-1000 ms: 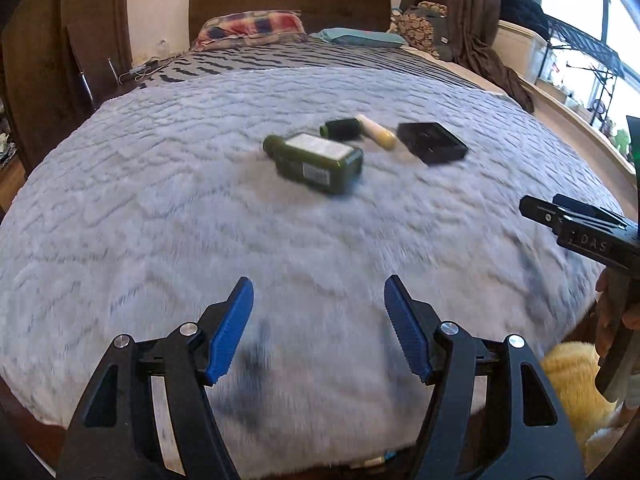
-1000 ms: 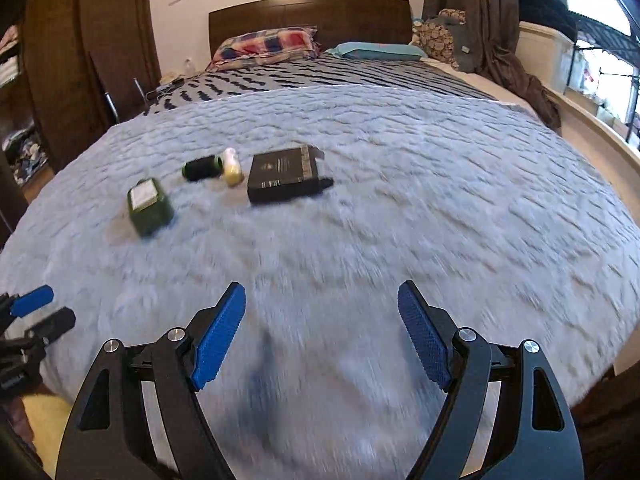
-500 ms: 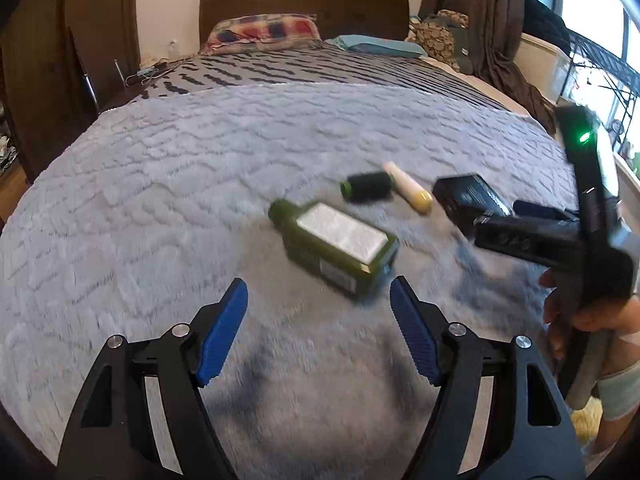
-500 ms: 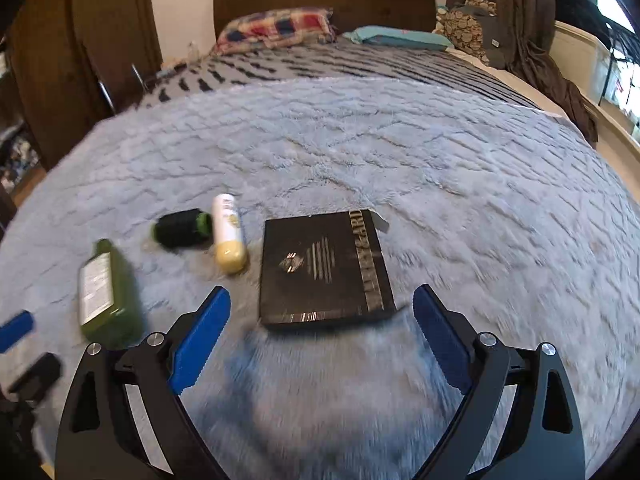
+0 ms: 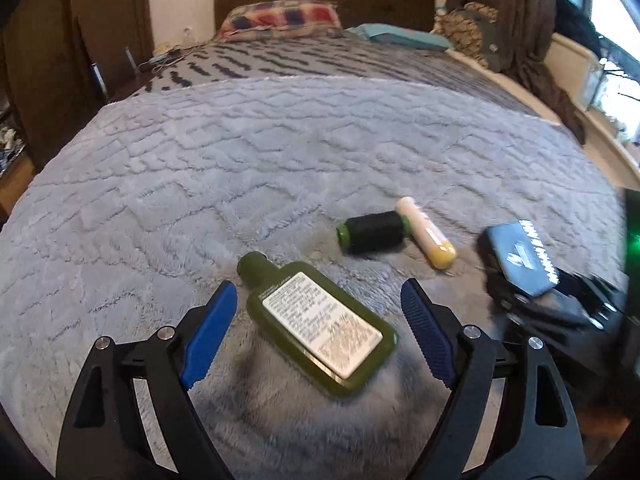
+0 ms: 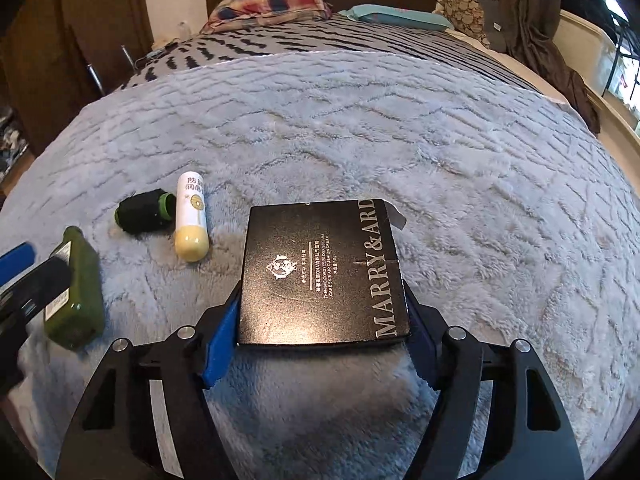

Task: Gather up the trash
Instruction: 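Grasp the green lotion bottle with the left tool while the right tool grasps the black box, then lower both tools to the bin and release the bottle and box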

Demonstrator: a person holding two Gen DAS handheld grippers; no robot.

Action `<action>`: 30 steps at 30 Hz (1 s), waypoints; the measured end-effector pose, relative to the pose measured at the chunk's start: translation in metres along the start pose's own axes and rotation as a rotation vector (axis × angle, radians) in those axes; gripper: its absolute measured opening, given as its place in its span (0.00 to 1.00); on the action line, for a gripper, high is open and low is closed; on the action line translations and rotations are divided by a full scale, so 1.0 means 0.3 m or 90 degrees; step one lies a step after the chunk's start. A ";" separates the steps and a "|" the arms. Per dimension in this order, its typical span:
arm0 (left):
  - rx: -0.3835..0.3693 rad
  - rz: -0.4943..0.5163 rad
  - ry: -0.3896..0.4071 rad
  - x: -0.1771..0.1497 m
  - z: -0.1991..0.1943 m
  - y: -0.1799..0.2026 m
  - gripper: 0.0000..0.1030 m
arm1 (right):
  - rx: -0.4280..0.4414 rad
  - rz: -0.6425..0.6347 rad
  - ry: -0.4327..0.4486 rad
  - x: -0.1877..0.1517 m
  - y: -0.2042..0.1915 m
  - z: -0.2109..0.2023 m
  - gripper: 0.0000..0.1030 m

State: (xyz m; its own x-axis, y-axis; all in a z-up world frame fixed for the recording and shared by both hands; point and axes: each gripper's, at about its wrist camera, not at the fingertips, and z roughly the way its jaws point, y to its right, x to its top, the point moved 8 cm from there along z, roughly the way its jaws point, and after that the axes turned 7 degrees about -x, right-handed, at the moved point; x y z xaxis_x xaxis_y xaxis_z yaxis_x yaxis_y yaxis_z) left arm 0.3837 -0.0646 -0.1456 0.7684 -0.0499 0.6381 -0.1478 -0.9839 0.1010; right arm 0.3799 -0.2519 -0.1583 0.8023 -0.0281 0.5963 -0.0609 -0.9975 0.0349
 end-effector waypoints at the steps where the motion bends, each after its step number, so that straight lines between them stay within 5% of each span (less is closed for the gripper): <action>1: 0.007 -0.005 -0.011 -0.003 0.023 0.000 0.77 | 0.001 0.002 0.003 -0.001 0.007 -0.004 0.70; 7: 0.034 -0.020 -0.051 -0.044 0.111 -0.019 0.77 | 0.019 0.011 0.019 -0.033 0.046 -0.050 0.70; 12: 0.018 -0.015 -0.032 -0.070 0.107 -0.026 0.77 | 0.032 0.008 0.027 -0.089 0.065 -0.100 0.70; 30: -0.073 0.086 0.020 -0.387 -0.277 0.085 0.77 | 0.041 0.003 0.093 -0.352 0.069 -0.442 0.70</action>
State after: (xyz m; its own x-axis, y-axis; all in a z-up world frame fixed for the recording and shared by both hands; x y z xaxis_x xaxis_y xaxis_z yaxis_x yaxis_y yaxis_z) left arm 0.2389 -0.0696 -0.1536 0.7168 -0.1736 0.6753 -0.3201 -0.9424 0.0975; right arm 0.2151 -0.2611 -0.1143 0.7070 -0.0279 0.7067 -0.0224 -0.9996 -0.0171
